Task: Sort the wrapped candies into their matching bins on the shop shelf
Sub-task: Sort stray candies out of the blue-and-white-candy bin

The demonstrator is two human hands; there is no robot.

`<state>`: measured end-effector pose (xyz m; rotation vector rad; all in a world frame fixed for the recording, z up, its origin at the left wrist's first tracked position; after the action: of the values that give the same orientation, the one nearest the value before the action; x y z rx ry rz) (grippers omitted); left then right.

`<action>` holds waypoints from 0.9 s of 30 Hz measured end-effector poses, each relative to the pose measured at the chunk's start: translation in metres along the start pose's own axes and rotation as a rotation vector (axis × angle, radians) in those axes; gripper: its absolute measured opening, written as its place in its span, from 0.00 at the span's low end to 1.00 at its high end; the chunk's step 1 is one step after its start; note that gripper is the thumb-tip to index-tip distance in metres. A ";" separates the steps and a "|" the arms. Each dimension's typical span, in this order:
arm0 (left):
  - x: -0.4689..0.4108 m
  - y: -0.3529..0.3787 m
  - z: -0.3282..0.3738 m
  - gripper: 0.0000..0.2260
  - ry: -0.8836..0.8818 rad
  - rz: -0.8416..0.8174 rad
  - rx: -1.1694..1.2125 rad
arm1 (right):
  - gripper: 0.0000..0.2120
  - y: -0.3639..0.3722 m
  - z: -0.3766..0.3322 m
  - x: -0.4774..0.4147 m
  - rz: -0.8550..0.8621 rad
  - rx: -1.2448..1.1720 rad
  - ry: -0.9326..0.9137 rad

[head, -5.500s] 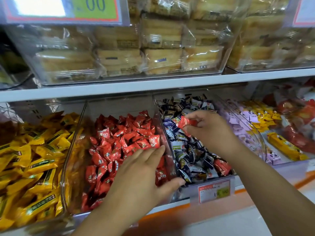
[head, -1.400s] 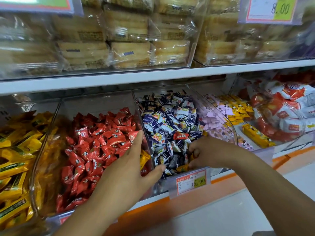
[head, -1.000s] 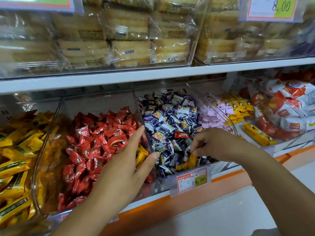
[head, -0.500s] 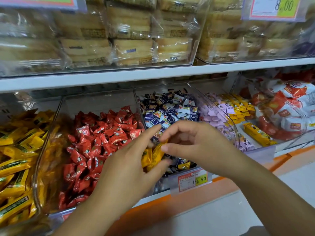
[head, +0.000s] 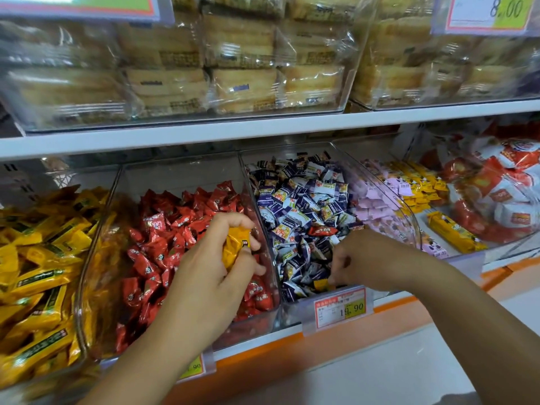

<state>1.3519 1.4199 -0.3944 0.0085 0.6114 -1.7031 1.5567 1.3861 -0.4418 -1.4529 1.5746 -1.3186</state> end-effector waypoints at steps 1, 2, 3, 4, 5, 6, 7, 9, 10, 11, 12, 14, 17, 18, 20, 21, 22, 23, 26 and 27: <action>0.000 0.000 -0.002 0.11 -0.018 -0.010 0.017 | 0.08 -0.006 0.000 0.002 0.034 -0.013 -0.012; 0.000 0.000 -0.003 0.11 -0.026 -0.017 0.034 | 0.07 -0.014 -0.001 0.005 0.092 -0.037 -0.026; -0.001 -0.001 -0.003 0.12 -0.031 -0.018 0.047 | 0.07 -0.026 -0.002 0.007 0.165 -0.075 -0.035; -0.002 -0.003 -0.003 0.13 -0.032 -0.013 0.060 | 0.07 -0.038 -0.002 0.009 0.248 -0.138 -0.039; -0.002 -0.003 -0.002 0.12 -0.034 -0.004 0.066 | 0.06 -0.049 -0.003 0.012 0.330 -0.228 -0.036; -0.002 -0.005 0.001 0.10 -0.031 0.011 0.078 | 0.06 -0.058 -0.004 0.015 0.400 -0.335 -0.030; -0.002 -0.005 0.005 0.06 -0.018 0.014 0.089 | 0.06 -0.065 -0.006 0.018 0.445 -0.452 -0.026; 0.000 -0.006 0.014 0.06 0.017 0.011 0.086 | 0.05 -0.070 -0.018 0.024 0.451 -0.672 -0.054; 0.001 -0.004 0.016 0.12 0.038 -0.008 0.066 | 0.04 -0.071 -0.029 0.027 0.429 -0.751 -0.094; 0.001 -0.001 0.017 0.18 0.048 -0.028 0.032 | 0.04 -0.069 -0.040 0.031 0.398 -0.801 -0.139; 0.002 0.001 0.018 0.22 0.059 -0.036 -0.020 | 0.04 -0.066 -0.053 0.034 0.356 -0.830 -0.182; 0.003 0.004 0.021 0.24 0.120 -0.028 -0.116 | 0.04 -0.054 -0.072 0.036 0.261 -0.855 -0.247; 0.005 0.004 0.024 0.15 0.175 0.007 -0.128 | 0.04 -0.047 -0.064 0.024 0.283 -0.735 -0.214; 0.005 0.002 0.021 0.14 0.165 0.013 -0.112 | 0.04 -0.051 -0.049 0.016 0.367 -0.632 -0.165; 0.003 -0.003 0.014 0.15 0.132 0.023 -0.083 | 0.04 -0.061 -0.019 0.004 0.503 -0.390 -0.084; 0.002 -0.005 0.012 0.15 0.117 0.026 -0.077 | 0.05 -0.060 -0.009 -0.002 0.519 -0.299 -0.066; 0.001 -0.007 0.009 0.14 0.106 0.023 -0.076 | 0.06 -0.055 -0.003 -0.006 0.503 -0.235 -0.062; 0.001 -0.007 0.007 0.13 0.098 0.016 -0.079 | 0.08 -0.046 0.000 -0.012 0.471 -0.188 -0.072; 0.002 -0.003 0.003 0.09 0.089 -0.011 -0.113 | 0.09 -0.026 -0.005 -0.022 0.426 -0.098 -0.118; 0.004 0.000 0.001 0.08 0.087 -0.023 -0.123 | 0.08 -0.025 -0.006 -0.024 0.439 -0.071 -0.121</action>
<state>1.3511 1.4160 -0.3946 -0.0124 0.7827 -1.6918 1.5647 1.4132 -0.4212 -1.1154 1.7473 -0.9121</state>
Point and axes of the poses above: each hand's wrist, its own x-axis away from the middle knuckle, its own y-axis out of the palm, z = x × y, the point moved 9 cm from there along -x, towards the middle knuckle, and after that the axes turned 14 degrees about z, right-handed, at the moved point
